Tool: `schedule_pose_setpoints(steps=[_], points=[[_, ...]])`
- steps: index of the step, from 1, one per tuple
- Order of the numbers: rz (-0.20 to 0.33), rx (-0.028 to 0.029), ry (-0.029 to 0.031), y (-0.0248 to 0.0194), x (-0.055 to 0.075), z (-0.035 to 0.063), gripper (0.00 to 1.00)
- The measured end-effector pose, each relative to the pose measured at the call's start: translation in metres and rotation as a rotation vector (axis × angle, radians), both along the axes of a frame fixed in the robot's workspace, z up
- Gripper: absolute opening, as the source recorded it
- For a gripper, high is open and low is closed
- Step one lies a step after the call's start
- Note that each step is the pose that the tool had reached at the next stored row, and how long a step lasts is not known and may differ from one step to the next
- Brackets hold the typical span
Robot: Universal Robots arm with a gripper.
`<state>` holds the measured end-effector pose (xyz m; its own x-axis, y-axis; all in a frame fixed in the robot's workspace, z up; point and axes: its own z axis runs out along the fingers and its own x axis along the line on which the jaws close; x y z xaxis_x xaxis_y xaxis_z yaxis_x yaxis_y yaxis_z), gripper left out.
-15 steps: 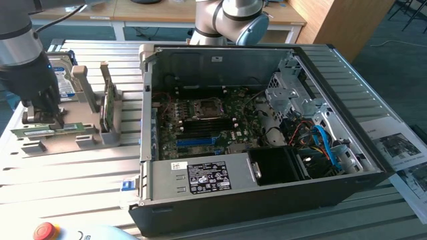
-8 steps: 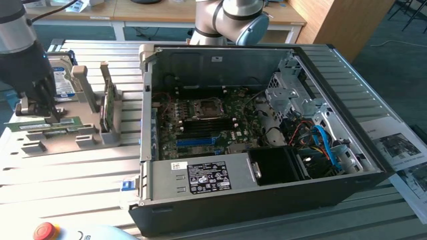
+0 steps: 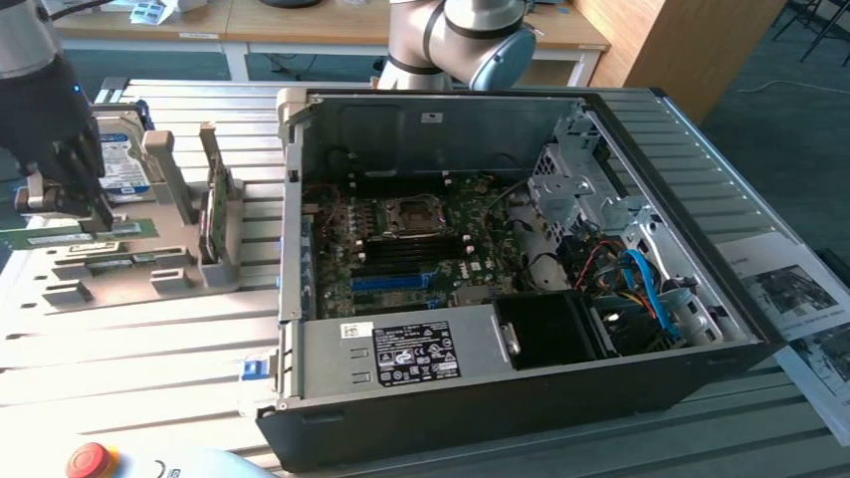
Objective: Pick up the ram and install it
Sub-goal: 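Pick up the ram and move it above insertion slot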
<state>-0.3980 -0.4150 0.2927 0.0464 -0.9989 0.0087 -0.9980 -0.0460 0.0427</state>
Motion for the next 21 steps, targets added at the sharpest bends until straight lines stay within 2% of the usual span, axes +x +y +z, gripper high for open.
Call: schedule_pose_setpoints(steps=[21], points=[[0.0,-0.005,0.0003,0.0,0.002,0.0635,0.12]])
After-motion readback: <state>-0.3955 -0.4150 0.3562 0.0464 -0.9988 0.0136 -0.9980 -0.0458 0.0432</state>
